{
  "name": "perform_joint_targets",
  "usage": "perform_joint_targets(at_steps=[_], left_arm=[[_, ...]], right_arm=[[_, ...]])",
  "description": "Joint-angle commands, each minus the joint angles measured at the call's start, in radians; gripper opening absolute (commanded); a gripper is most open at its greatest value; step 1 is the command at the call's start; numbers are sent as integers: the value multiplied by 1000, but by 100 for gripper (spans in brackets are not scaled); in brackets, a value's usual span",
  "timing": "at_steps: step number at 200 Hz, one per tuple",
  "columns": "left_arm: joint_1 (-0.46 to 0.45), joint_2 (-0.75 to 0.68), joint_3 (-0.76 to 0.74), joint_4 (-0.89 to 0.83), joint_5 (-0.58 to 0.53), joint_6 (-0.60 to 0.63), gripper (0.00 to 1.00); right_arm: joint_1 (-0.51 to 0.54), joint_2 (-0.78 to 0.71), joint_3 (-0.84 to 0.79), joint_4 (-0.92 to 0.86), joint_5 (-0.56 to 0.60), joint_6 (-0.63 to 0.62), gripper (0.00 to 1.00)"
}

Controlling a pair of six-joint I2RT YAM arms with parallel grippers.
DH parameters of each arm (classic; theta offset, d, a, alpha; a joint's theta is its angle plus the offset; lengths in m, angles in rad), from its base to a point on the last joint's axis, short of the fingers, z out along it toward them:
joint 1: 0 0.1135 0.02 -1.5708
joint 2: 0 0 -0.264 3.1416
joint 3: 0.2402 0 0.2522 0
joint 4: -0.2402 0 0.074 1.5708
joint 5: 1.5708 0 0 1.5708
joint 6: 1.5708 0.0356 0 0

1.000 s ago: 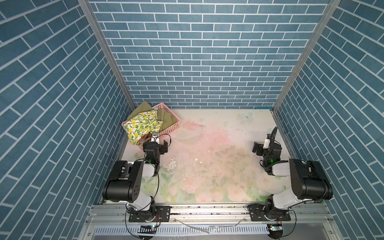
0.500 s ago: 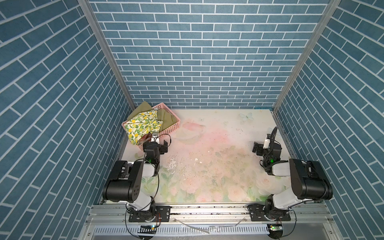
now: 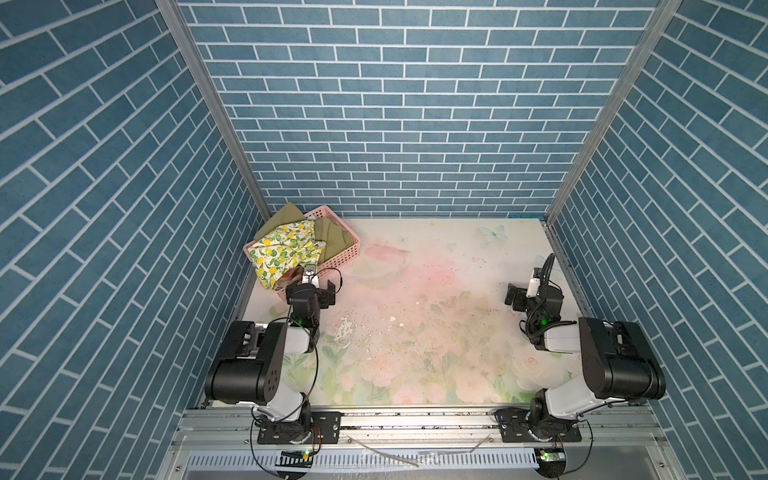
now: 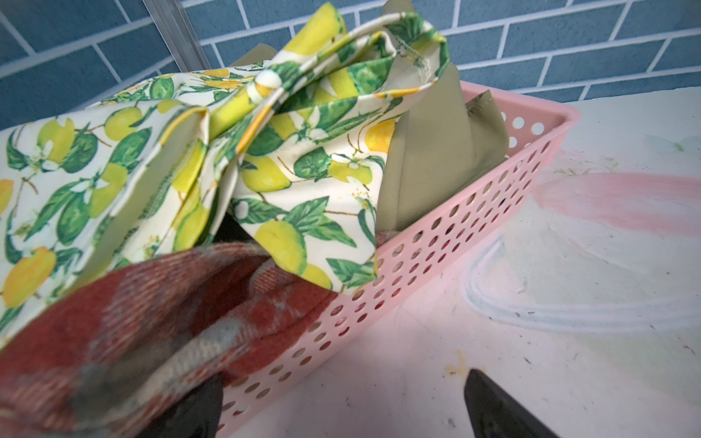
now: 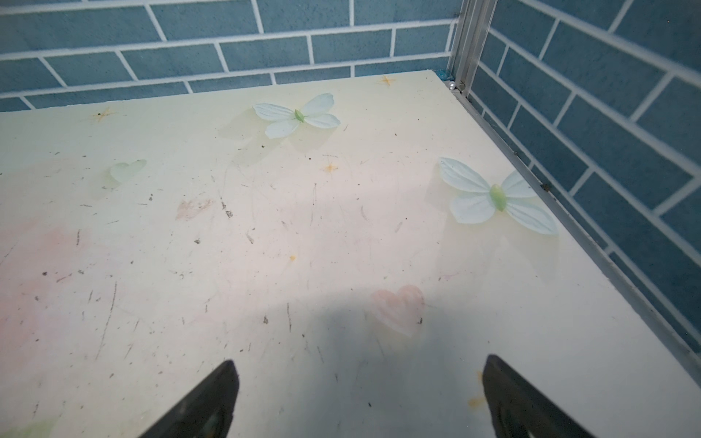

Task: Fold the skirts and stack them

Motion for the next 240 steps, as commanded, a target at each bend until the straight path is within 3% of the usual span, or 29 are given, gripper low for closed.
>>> perform_joint_targets(at_steps=[1, 27, 55, 80, 118, 143, 180, 240], left_arm=[[4, -9, 3, 7, 7, 0, 100], [-3, -61, -31, 35, 18, 11, 100], [-36, -185, -2, -132, 11, 37, 100], [-119, -305, 14, -237, -31, 94, 99], [-205, -389, 258, -656, 46, 29, 95], [-253, -289, 414, -843, 139, -97, 90], [-392, -10, 597, -927, 150, -110, 88], [-388, 390, 987, -1179, 85, -118, 83]], right_arm=[[18, -9, 10, 48, 32, -48, 99], [36, -68, -23, 64, 83, -52, 98], [50, -203, 8, -134, 112, -35, 92], [84, -292, 28, -221, 131, -48, 92], [84, -395, 75, -347, 85, 2, 90], [88, -404, 129, -426, 8, 28, 90], [94, -430, 174, -491, -52, 57, 90], [106, -559, 171, -521, -80, 84, 90]])
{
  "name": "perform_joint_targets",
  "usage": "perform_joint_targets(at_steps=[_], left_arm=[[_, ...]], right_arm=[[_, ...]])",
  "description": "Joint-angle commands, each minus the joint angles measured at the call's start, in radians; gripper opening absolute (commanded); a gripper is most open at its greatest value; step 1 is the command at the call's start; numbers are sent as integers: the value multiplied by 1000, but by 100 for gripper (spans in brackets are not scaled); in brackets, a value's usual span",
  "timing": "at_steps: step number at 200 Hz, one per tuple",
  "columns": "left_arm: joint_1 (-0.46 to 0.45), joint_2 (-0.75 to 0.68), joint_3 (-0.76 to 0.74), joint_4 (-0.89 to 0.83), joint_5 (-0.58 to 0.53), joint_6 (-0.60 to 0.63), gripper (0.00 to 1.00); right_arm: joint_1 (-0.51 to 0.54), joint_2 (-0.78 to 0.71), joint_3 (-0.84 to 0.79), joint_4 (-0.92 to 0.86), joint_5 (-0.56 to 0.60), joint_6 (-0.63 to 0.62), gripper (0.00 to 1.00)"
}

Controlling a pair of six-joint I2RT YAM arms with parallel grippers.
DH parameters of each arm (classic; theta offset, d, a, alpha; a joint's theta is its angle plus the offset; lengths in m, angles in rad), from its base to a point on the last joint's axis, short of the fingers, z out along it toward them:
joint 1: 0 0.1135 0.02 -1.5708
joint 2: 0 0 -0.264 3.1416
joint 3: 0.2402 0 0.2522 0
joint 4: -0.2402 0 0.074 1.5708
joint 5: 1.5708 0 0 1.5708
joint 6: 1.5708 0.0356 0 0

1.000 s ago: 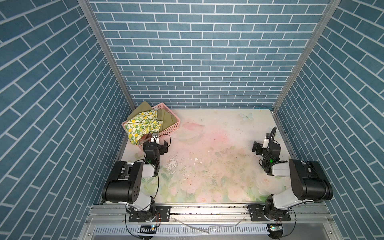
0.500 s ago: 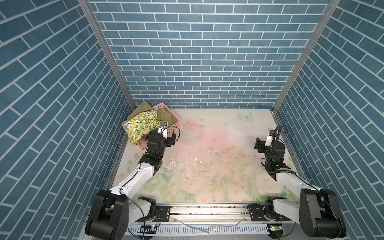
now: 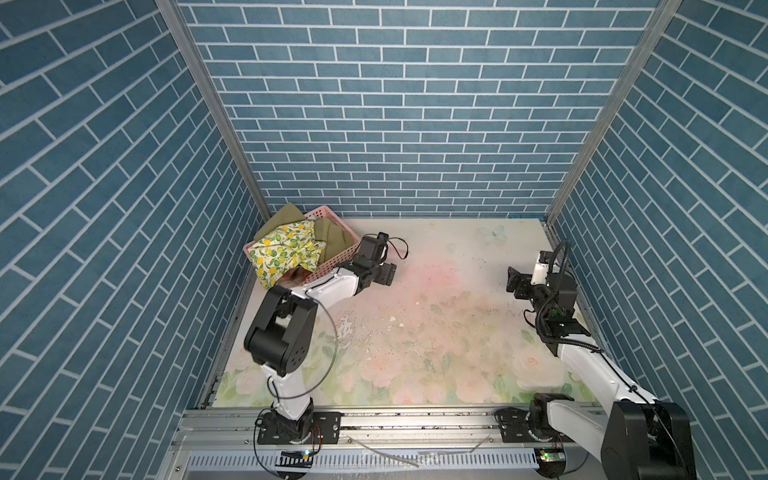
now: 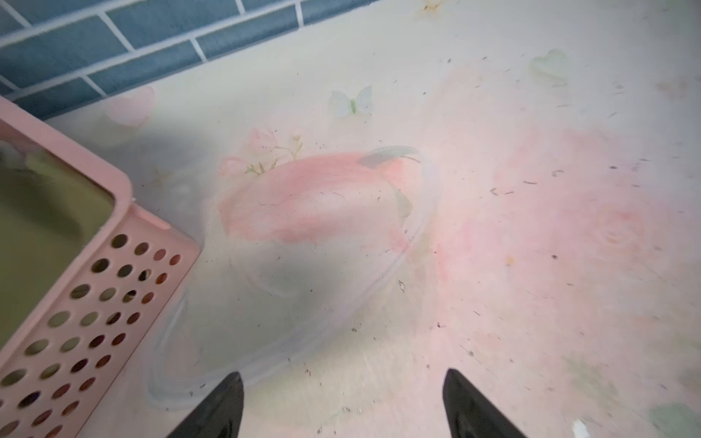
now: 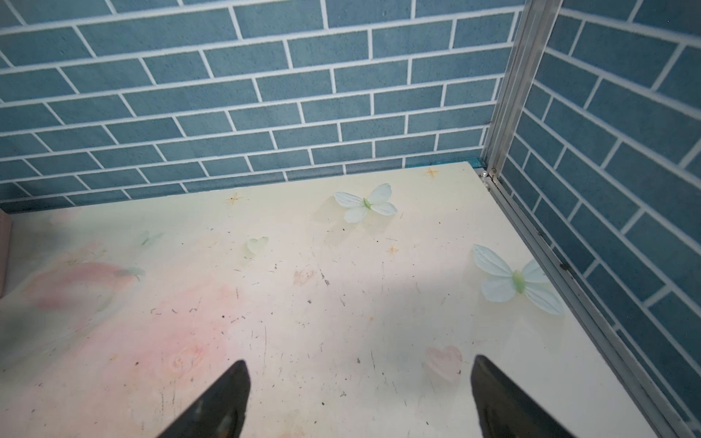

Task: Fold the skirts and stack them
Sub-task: 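Reach the left gripper into the pink basket and grasp the lemon-print skirt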

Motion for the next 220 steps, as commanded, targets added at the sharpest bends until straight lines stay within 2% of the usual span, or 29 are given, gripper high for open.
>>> perform_joint_targets(at_steps=[1, 46, 74, 136, 178, 200, 220], left_arm=[[14, 90, 136, -164, -32, 4, 82], [97, 258, 364, -282, -5, -16, 81], [143, 381, 537, -397, -14, 13, 81], [206, 529, 783, -469, -51, 20, 81], [254, 676, 1075, -577, -75, -22, 81], [278, 735, 1198, -621, -38, -40, 81], [272, 733, 1260, -638, 30, -37, 82]], right_arm=[[11, -65, 38, -24, -26, 29, 90], [26, -156, 63, -80, -2, 28, 89], [52, -171, 74, -95, 10, 23, 89], [139, -109, 93, -92, 62, -23, 88], [188, -69, 115, -108, 82, -48, 88], [207, -60, 119, -110, 116, -55, 88], [215, -50, 126, -110, 143, -60, 88]])
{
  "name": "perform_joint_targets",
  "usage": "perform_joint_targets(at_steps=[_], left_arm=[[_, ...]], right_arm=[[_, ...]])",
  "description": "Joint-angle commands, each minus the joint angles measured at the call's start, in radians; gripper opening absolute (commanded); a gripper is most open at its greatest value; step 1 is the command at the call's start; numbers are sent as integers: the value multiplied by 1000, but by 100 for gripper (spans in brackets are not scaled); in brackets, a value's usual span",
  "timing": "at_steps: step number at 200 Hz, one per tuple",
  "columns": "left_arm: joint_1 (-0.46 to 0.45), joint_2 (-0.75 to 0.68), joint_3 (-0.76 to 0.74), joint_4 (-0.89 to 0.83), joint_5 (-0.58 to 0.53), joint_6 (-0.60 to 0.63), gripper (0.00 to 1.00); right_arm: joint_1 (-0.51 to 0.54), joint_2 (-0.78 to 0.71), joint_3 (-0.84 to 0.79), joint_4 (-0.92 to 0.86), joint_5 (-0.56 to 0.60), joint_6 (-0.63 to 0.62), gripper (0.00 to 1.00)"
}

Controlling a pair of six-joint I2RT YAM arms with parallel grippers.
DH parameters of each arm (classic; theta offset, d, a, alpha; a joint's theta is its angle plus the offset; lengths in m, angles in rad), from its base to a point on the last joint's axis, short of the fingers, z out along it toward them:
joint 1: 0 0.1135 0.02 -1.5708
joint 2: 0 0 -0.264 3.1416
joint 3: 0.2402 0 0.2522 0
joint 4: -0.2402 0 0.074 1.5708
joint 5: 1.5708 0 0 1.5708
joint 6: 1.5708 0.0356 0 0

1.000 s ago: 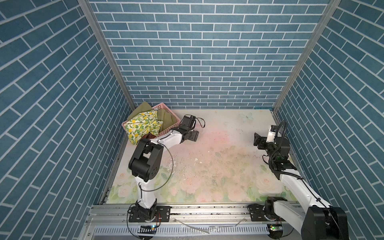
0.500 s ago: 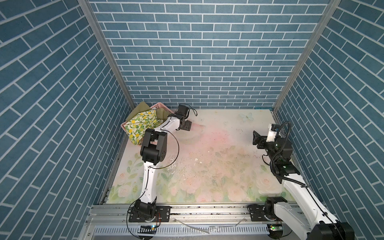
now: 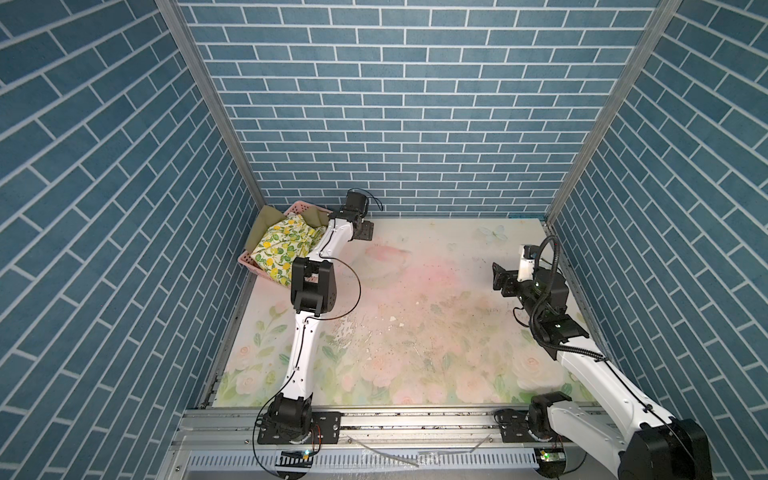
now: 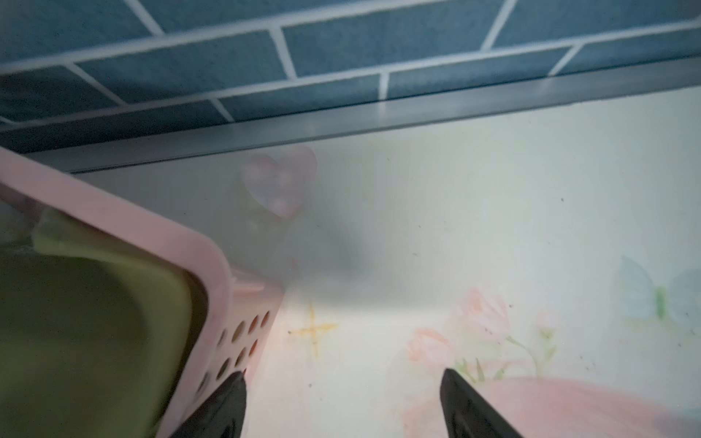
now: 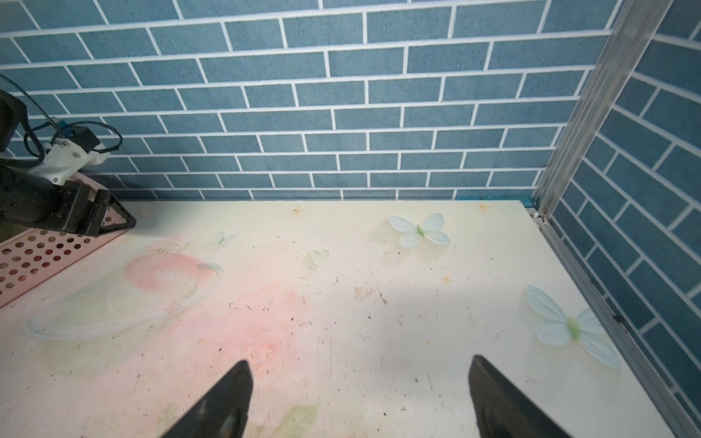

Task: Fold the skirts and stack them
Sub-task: 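Reach the left gripper into the pink basket and grasp the lemon-print skirt, then lift the lemon-print skirt out with the left gripper and drop it on the table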

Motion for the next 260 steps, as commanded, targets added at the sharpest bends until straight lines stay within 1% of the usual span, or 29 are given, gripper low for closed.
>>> perform_joint_targets(at_steps=[1, 9, 23, 38, 56, 81, 101, 118, 147, 178, 197, 218, 226, 230, 232, 234, 236, 243, 245, 252, 260], left_arm=[[10, 1, 73, -74, 55, -17, 82], [-4, -24, 68, -72, 74, -14, 82], [-42, -92, 19, -60, 57, 5, 82], [-90, -195, -88, -26, 4, 26, 83], [-126, -313, -204, -21, -56, 1, 82], [-149, -461, -324, -87, -208, -19, 79], [-159, -566, -431, -129, -359, 28, 79], [-150, -624, -511, -151, -479, 69, 80], [-100, -650, -569, -170, -562, 98, 81], [-59, -578, -552, -161, -640, 143, 81], [-20, -519, -521, -141, -655, 161, 81], [27, -443, -463, -127, -621, 166, 79], [38, -412, -436, -126, -605, 175, 74], [41, -397, -419, -128, -601, 178, 68], [43, -389, -412, -129, -600, 178, 63], [45, -382, -403, -132, -598, 178, 57], [47, -373, -392, -137, -596, 178, 48], [53, -349, -345, -166, -595, 173, 10], [53, -343, -328, -176, -602, 167, 1], [53, -337, -281, -207, -622, 147, 0], [49, -355, -255, -211, -606, 134, 0]], right_arm=[[12, 16, 47, -7, 55, -47, 88], [16, 22, 52, -7, 65, -46, 88], [20, 35, 60, -6, 77, -39, 88], [28, 48, 73, -13, 80, -35, 87], [42, 58, 83, -31, 81, -36, 87], [65, 61, 88, -55, 68, -39, 86], [88, 65, 93, -73, 38, -35, 85], [122, 67, 95, -74, 2, -34, 85], [220, 70, 96, -58, -5, -38, 85], [365, 72, 110, -45, 41, -56, 85], [450, 85, 128, -44, 81, -78, 84], [524, 104, 155, -51, 133, -109, 84], [545, 109, 164, -54, 147, -119, 84], [554, 110, 169, -56, 154, -121, 84], [557, 111, 171, -57, 156, -121, 84], [560, 112, 172, -57, 159, -121, 84], [563, 111, 175, -58, 162, -121, 84], [572, 109, 179, -59, 174, -121, 84], [574, 107, 180, -60, 179, -120, 84], [577, 101, 183, -61, 194, -113, 84], [577, 91, 182, -61, 215, -100, 84]])
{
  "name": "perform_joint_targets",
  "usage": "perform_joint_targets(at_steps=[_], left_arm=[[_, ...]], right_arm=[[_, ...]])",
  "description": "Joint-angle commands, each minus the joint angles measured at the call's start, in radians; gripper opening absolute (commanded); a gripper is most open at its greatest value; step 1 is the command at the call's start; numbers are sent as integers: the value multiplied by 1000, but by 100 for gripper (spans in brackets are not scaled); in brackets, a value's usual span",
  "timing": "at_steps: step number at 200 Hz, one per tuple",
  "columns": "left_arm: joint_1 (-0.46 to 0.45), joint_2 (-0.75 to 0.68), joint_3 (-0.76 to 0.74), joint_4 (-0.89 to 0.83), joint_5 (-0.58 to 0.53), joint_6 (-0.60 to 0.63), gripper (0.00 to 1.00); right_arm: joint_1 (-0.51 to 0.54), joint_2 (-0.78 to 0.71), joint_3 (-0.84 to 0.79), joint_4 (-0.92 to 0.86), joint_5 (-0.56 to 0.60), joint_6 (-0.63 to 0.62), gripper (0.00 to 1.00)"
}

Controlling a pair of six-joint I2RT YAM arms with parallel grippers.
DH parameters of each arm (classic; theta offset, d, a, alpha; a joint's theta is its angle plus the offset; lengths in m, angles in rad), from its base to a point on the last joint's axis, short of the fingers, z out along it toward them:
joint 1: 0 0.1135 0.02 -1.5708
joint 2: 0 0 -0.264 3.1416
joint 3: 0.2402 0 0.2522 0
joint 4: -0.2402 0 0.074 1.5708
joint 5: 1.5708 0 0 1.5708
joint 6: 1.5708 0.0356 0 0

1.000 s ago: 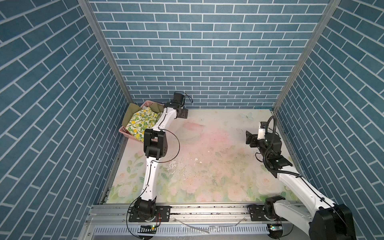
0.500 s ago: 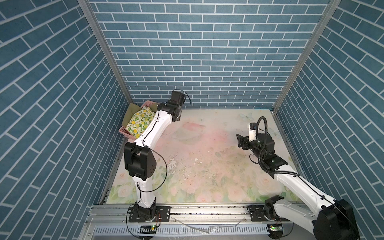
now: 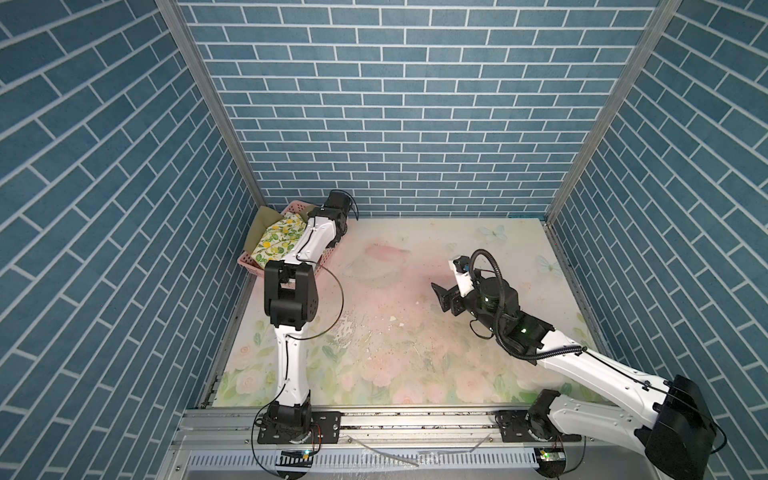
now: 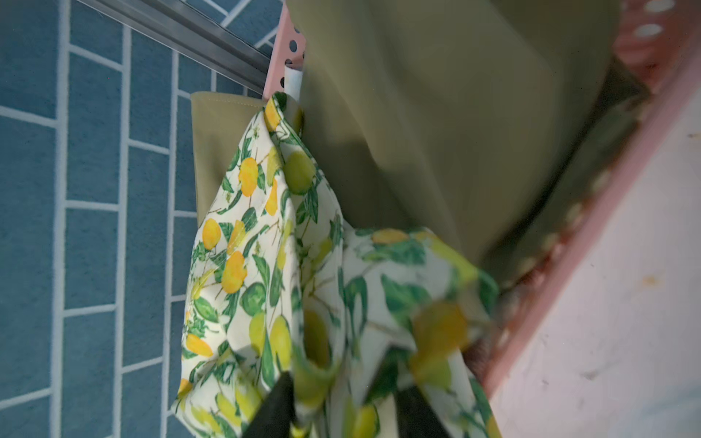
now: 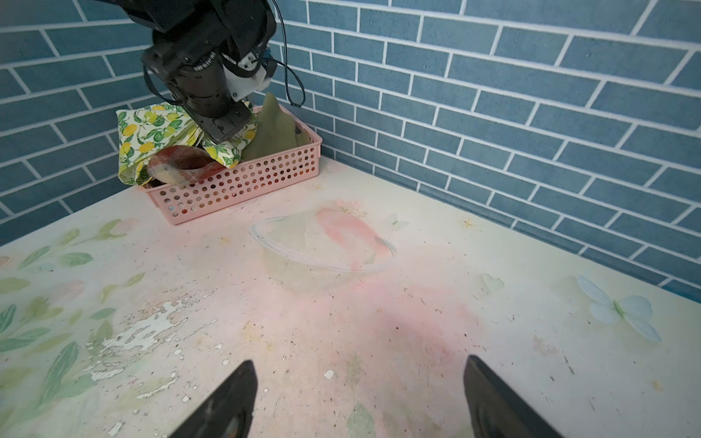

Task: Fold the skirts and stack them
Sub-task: 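Lift the lemon-print skirt out with the left gripper and drop it on the table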

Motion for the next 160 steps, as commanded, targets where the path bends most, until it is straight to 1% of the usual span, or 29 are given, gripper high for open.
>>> perform_joint_targets(at_steps=[1, 23, 38, 49, 59, 72, 91, 102, 112, 120, 133, 145, 157, 160], left_arm=[[1, -21, 112, -54, -5, -27, 0], [-41, -128, 105, -1, 19, -13, 0], [-84, -170, 151, -40, 56, -12, 0], [-122, -195, 185, -77, 85, -13, 0], [-165, -217, 213, -112, 99, -26, 0], [-231, -249, 231, -136, 132, -40, 0], [-345, -299, 244, -141, 151, -44, 0], [-412, -322, 253, -143, 196, -63, 0], [-464, -341, 254, -141, 265, -84, 0], [-504, -358, 245, -139, 300, -107, 0], [-539, -397, 181, -88, 366, -137, 0], [-541, -442, 80, -14, 441, -181, 0], [-532, -471, -36, 59, 452, -205, 0], [-524, -471, -58, 73, 452, -209, 3]], right_arm=[[11, -19, 46, -6, 94, -25, 84], [11, -55, 23, 24, 184, 2, 84], [9, -75, 22, 24, 266, 21, 84], [5, -83, 34, 6, 349, 45, 84], [-6, -87, 54, -37, 423, 81, 84], [-34, -96, 76, -93, 473, 126, 84], [-102, -129, 84, -157, 484, 193, 84], [-149, -159, 86, -197, 472, 232, 84], [-191, -190, 82, -229, 457, 263, 84], [-222, -215, 82, -262, 448, 282, 84], [-256, -244, 84, -305, 448, 302, 84], [-279, -265, 82, -335, 440, 309, 84], [-295, -282, 78, -357, 431, 312, 84], [-297, -284, 77, -361, 426, 311, 84]])
